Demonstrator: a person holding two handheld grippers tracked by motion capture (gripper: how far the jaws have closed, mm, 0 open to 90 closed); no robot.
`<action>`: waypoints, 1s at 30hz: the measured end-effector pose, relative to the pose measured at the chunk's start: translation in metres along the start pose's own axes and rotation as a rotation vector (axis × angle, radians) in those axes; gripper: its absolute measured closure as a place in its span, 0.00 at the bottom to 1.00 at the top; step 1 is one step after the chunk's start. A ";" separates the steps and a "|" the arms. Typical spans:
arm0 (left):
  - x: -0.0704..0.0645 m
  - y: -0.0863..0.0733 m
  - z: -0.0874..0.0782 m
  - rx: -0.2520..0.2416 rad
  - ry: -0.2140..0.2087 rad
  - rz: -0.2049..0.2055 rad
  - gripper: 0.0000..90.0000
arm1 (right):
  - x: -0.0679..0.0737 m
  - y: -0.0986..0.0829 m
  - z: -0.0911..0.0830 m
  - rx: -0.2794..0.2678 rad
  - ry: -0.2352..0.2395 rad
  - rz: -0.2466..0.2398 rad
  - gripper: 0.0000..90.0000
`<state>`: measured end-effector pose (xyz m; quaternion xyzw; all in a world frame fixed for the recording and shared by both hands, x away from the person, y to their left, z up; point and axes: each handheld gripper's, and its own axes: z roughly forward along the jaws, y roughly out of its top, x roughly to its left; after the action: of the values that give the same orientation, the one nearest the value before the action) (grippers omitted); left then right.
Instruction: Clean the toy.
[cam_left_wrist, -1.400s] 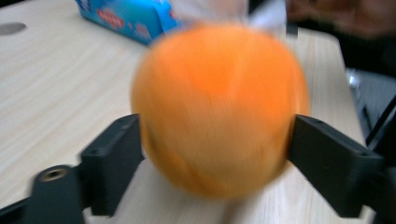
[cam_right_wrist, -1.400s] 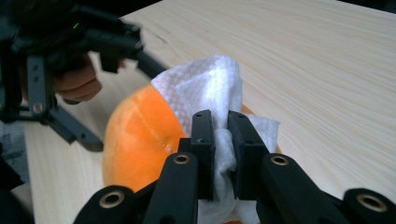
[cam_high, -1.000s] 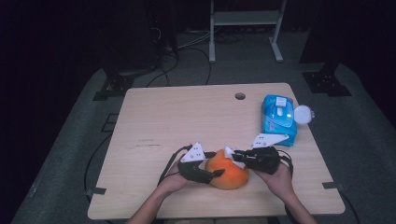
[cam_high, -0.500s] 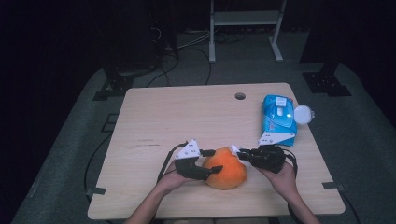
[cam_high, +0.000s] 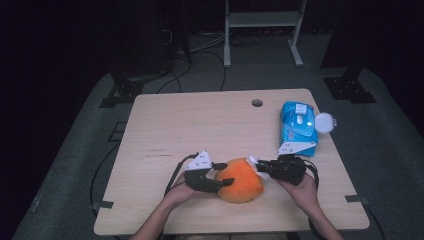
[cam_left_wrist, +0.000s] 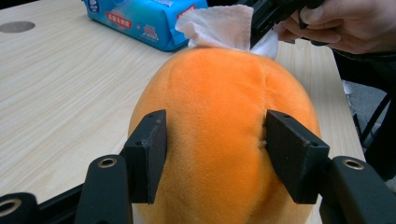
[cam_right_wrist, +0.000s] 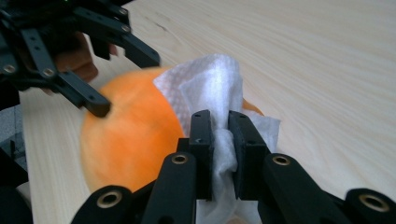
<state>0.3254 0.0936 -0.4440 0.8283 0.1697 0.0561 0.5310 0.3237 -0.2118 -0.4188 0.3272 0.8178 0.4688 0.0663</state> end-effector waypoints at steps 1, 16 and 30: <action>0.000 0.000 0.000 -0.002 0.001 -0.005 0.45 | -0.002 -0.001 0.000 0.008 -0.005 0.003 0.88; -0.011 0.003 0.007 0.001 0.002 0.032 0.44 | 0.021 0.013 0.001 -0.024 0.062 -0.067 0.89; -0.008 0.002 0.004 0.000 -0.002 0.024 0.44 | -0.002 0.001 -0.001 0.017 0.021 0.013 0.89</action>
<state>0.3194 0.0868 -0.4433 0.8304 0.1589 0.0616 0.5305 0.3255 -0.2140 -0.4175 0.3281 0.8202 0.4658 0.0518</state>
